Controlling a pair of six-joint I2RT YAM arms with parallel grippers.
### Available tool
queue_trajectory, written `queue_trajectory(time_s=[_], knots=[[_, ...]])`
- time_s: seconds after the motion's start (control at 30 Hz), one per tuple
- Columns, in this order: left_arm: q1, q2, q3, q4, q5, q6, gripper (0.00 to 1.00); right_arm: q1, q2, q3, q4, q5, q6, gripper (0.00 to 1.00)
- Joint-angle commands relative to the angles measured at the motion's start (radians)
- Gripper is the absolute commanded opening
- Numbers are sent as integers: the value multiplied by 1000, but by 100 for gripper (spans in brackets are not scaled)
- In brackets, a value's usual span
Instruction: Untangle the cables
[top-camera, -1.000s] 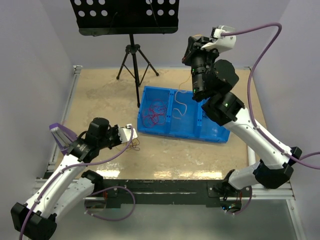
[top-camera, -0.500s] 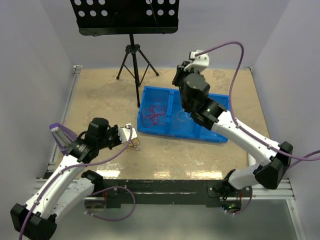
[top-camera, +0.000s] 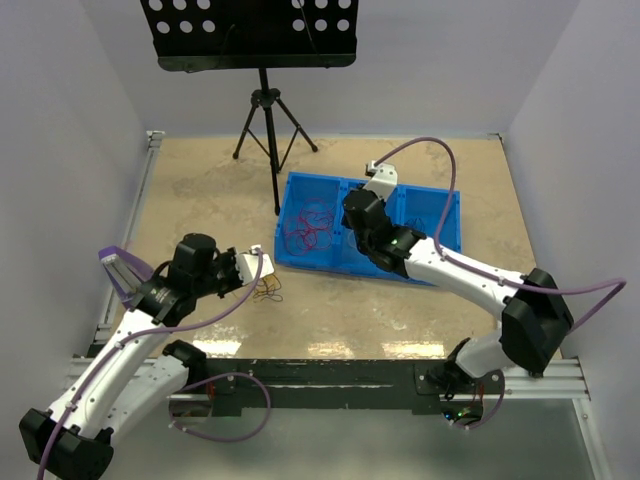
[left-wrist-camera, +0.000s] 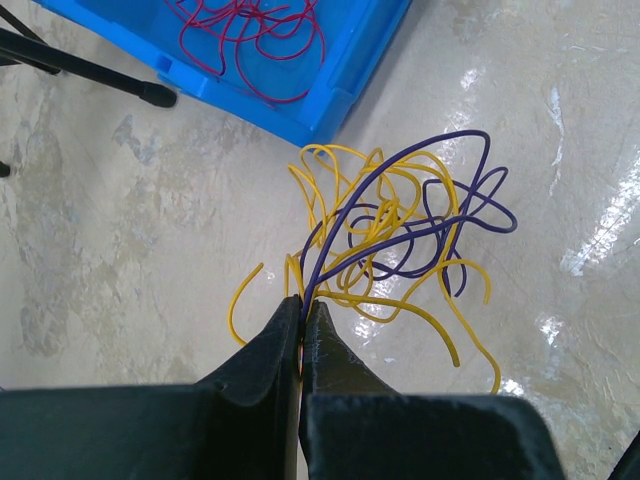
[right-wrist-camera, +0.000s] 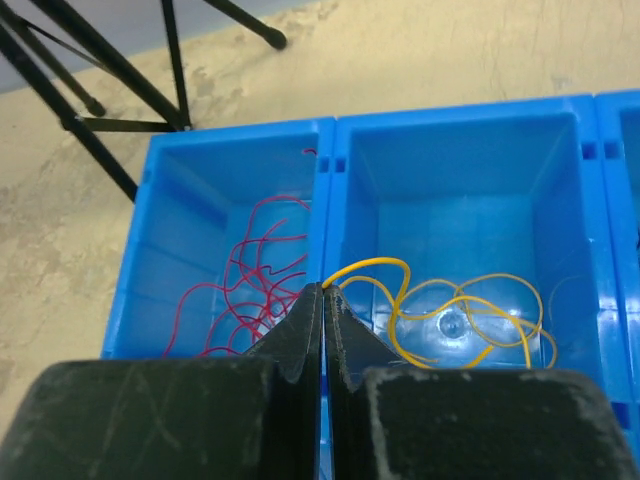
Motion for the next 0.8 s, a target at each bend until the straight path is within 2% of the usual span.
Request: queue_trajectory(time_s=[0.0, 0.1, 0.17, 0.3, 0.4, 0.6, 0.77], knots=[[6, -6, 58, 1, 29, -41, 0, -42, 23, -29, -5, -54, 102, 0], [4, 7, 74, -17, 52, -35, 0, -58, 41, -36, 1, -103, 97, 0], [4, 19, 89, -34, 67, -38, 0, -59, 50, -21, -8, -120, 88, 10], [6, 37, 112, -49, 86, -42, 0, -59, 18, 10, -31, -141, 64, 46], [6, 30, 121, -37, 100, -50, 0, -59, -26, 34, -48, -163, 41, 66], [6, 36, 140, -26, 153, -82, 5, -52, -178, 10, -22, -250, -7, 77], [6, 40, 131, -19, 196, -96, 9, 36, -282, -39, -13, -273, -45, 80]])
